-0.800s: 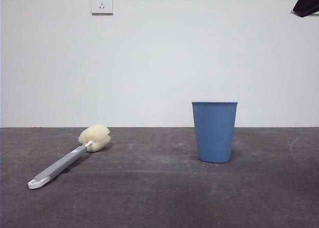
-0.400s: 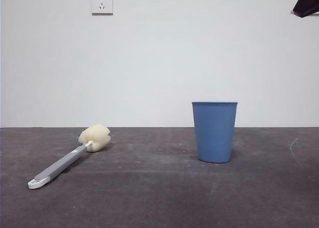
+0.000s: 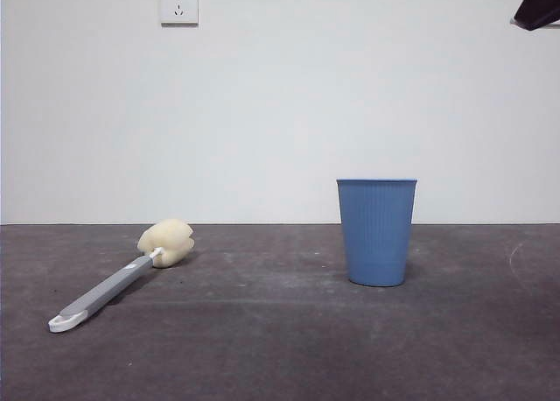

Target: Pick up the cup brush,pick up the cup,insert the brush into the cup,clean the cup,put the cup brush back,put the cup back to the fixed position on the table

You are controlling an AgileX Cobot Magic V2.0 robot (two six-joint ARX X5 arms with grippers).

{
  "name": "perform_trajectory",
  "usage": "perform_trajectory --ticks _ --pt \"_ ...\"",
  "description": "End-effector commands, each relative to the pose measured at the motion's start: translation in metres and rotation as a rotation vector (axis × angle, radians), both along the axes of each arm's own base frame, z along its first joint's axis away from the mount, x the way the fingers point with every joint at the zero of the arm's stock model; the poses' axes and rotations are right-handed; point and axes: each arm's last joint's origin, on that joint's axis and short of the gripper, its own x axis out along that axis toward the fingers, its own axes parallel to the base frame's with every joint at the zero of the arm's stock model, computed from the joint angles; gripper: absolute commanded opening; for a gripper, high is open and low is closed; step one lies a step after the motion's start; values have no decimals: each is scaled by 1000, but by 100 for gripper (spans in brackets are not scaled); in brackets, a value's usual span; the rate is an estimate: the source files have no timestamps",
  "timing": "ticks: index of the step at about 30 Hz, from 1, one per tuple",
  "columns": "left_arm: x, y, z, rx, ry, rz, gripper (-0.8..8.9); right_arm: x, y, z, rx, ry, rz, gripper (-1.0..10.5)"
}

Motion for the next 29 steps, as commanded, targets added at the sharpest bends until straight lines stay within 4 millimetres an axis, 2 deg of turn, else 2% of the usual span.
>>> perform_trajectory --ticks 1,14,18,23,26,29 --pt "1 0 -4 -6 9 6 -3 0 0 1 3 -2 -4 3" --pt "1 0 -4 -6 10 6 -3 -2 -2 2 8 -17 -7 3" --pt "1 0 -4 -6 10 6 -3 -7 -12 10 -41 -200 -50 3" --pt "1 0 -4 -6 10 6 -3 -10 -25 23 35 -486 -211 3" --pt "1 0 -4 -6 9 6 -3 -11 -33 17 60 -638 -302 3" --pt "1 0 -4 -6 10 6 -3 -10 -37 -3 95 -731 -357 3"
